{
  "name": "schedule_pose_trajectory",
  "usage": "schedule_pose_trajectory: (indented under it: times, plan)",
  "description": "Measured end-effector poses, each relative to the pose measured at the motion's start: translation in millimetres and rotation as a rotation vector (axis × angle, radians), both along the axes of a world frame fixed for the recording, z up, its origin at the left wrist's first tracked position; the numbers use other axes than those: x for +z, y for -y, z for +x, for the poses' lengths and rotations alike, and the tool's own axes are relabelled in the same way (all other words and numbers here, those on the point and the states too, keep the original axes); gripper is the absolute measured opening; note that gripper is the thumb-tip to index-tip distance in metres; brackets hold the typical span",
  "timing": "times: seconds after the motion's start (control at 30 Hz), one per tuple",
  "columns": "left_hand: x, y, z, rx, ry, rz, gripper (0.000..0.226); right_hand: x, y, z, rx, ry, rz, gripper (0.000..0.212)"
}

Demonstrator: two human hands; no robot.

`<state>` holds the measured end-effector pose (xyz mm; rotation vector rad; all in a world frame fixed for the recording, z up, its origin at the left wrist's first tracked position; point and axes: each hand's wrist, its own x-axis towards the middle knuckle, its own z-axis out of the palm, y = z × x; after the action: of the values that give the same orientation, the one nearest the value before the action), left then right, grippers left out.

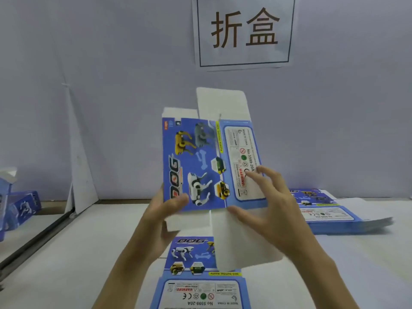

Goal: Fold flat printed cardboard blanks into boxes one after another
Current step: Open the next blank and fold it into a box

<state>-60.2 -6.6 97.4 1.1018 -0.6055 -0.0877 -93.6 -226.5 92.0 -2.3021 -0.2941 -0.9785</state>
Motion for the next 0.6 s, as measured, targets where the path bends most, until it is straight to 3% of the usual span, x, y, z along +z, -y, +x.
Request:
schedule_pose_trajectory:
  times: [0.07, 0.13, 0.27, 0.37, 0.5, 0.6]
  plan:
    - [-3, 1, 0, -0.146, 0.084, 0.048, 0.065, -1, -4, 0, -0.064, 0.054, -0.022, 0.077]
    - [-6, 4, -1, -0.164, 0.179, 0.093, 0.049, -4, -9, 0, -0.079, 0.075, -0.032, 0.077]
    - [-10, -3, 5, -0.184, 0.157, 0.057, 0.055, -4, -16, -2, -0.054, 0.087, -0.040, 0.077]
    - [-8, -9, 5, -0.329, 0.160, 0.021, 0.057, -3, -22, -4, -0.084, 0.131, 0.047, 0.066]
    - [-6, 0, -4, -0.058, 0.245, 0.456, 0.048, -1, -34, -7, -0.064, 0.181, 0.061, 0.057]
    - [-7, 16, -13, 0.019, 0.057, 0.536, 0.019, -1, -38, -7, -0.090, 0.131, -0.037, 0.062]
